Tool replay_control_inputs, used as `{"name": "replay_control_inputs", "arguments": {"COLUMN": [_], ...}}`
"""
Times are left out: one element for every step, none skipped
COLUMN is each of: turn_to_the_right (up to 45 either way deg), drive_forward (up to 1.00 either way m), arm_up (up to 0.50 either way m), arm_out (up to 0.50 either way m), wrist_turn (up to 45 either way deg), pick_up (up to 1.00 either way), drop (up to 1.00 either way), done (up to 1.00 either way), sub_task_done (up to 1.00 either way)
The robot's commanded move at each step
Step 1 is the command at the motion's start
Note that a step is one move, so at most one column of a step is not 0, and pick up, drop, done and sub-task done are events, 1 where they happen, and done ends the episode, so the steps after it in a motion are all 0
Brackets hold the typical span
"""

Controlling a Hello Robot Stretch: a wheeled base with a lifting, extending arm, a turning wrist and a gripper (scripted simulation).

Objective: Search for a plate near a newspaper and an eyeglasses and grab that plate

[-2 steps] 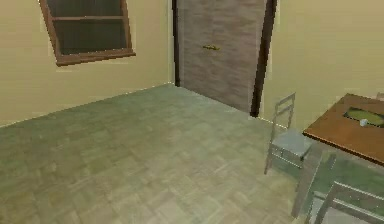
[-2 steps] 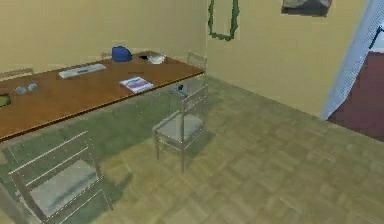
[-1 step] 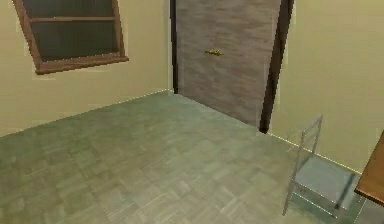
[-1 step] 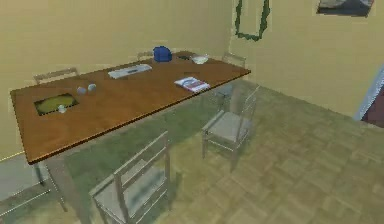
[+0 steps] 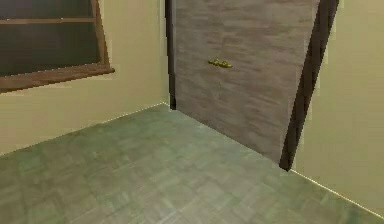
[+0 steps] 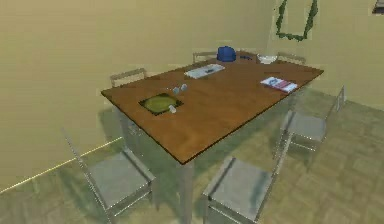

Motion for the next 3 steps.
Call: {"name": "replay_control_inputs", "arguments": {"turn_to_the_right": [45.0,-9.0,-3.0], "drive_forward": [0.00,0.00,0.00], "arm_up": [0.00,0.00,0.00], "arm_out": [0.00,0.00,0.00], "wrist_turn": [0.0,0.0,0.0], "pick_up": [0.00,0.00,0.00], "drop": [0.00,0.00,0.00], "done": [0.00,0.00,0.00], "sub_task_done": [0.00,0.00,0.00]}}
